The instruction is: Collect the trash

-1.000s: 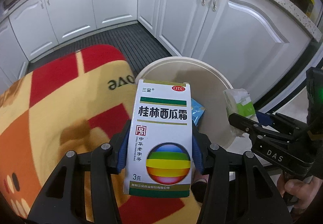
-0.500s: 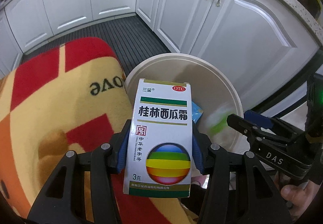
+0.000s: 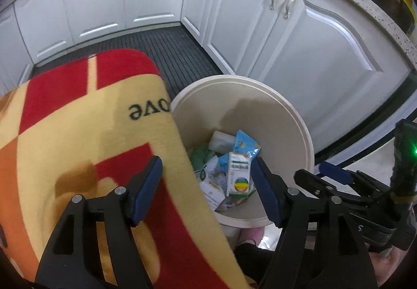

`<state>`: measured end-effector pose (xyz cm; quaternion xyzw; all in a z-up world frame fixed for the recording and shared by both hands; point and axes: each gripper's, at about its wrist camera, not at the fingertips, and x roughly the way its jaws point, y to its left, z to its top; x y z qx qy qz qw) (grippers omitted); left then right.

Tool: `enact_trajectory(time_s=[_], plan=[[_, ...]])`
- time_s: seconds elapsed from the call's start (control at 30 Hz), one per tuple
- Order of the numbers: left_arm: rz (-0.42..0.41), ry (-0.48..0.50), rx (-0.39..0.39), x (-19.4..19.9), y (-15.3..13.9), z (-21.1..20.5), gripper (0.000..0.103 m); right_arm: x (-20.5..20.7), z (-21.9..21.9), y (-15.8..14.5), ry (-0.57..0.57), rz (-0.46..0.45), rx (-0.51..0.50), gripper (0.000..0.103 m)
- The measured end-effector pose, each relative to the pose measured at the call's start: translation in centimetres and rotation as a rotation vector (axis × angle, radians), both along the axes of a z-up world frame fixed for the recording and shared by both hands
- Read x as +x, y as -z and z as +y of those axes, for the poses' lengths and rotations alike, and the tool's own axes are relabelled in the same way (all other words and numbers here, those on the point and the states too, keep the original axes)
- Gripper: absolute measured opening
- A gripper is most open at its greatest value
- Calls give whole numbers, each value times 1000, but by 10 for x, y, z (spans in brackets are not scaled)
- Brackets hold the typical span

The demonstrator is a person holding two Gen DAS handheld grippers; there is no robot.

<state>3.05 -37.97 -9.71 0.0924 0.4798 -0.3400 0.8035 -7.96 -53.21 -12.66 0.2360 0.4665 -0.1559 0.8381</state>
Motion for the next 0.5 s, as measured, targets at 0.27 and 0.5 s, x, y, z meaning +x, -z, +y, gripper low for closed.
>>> enact_trajectory(time_s=[0.27,0.5], plan=[[-134,-41,30,-17,-19,24,70,-10,23,-18,-2,-48,-50,68],[-219,-75,-7,-35,-45,53,70,-26,49,-54,9,-133,-141,75]])
